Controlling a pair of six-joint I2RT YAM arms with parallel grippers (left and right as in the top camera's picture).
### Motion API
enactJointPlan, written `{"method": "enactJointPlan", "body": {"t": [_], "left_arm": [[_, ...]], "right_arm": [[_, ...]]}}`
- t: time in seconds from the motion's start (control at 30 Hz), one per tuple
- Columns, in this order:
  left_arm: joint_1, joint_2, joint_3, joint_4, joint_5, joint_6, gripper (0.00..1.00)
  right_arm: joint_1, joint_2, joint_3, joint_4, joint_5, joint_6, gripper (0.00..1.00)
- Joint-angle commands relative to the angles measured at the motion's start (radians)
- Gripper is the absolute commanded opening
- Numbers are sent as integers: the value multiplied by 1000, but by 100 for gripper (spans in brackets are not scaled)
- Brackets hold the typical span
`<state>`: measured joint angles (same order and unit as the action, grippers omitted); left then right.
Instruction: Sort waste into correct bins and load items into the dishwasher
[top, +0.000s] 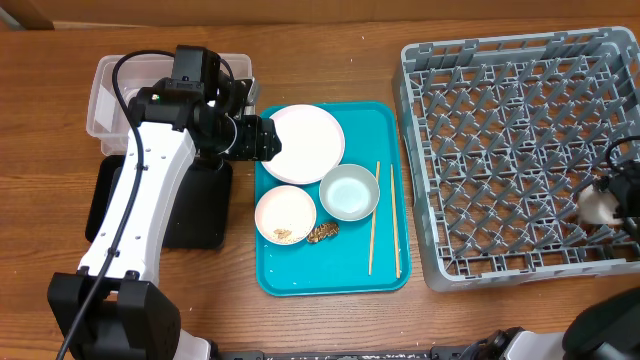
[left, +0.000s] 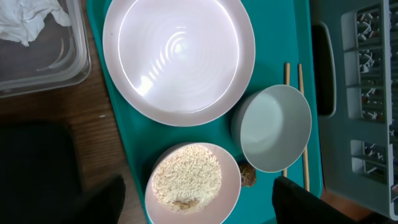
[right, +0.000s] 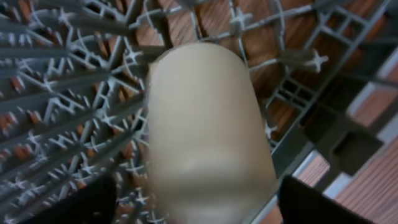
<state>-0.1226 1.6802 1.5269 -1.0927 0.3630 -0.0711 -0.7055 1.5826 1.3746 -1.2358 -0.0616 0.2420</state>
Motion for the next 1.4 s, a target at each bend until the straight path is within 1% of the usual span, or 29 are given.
{"method": "enactJointPlan", "body": {"t": [0.0,0.13,0.27,0.37,0.4,0.5,0.67,0.9,0.97,1.13,1.23,1.37], "left_arm": [[-2,-7,13,0,-7,-8,80],[-2,-7,13,0,-7,-8,79],[-6,-7,13,-8,-8,-7,77],[-29,-7,13,-12,-12,-3,77],[-56,-7,13,-19,-58,-3,77],[-109,-7,13,-48,-140,-3,77],[-214,-6,6,-88,-179,-8,77],[-348,-6,-89,-77,-298,-92,76],[-372,-5,-127,-63,-303,-107,75],[-434,-5,-262,24,-304,-117,68],[-463,-5,-346,101,-304,-116,60],[-480,-5,-417,161,-330,-117,45]], "right_arm": [[-2,-5,32,3,-21,-2,98],[-2,-7,33,3,-126,-6,99],[-2,-26,35,-9,-210,-14,96],[9,-55,35,-19,-283,-50,94],[28,-80,35,-26,-318,-67,93],[71,-114,35,-39,-325,-90,93],[184,-140,35,-66,-321,-115,93],[364,-138,32,-82,-232,-119,95],[395,-138,32,-79,-215,-119,96],[431,-134,32,-76,-200,-119,96],[431,-133,32,-76,-200,-119,97],[431,-133,32,-76,-200,-119,97]]}}
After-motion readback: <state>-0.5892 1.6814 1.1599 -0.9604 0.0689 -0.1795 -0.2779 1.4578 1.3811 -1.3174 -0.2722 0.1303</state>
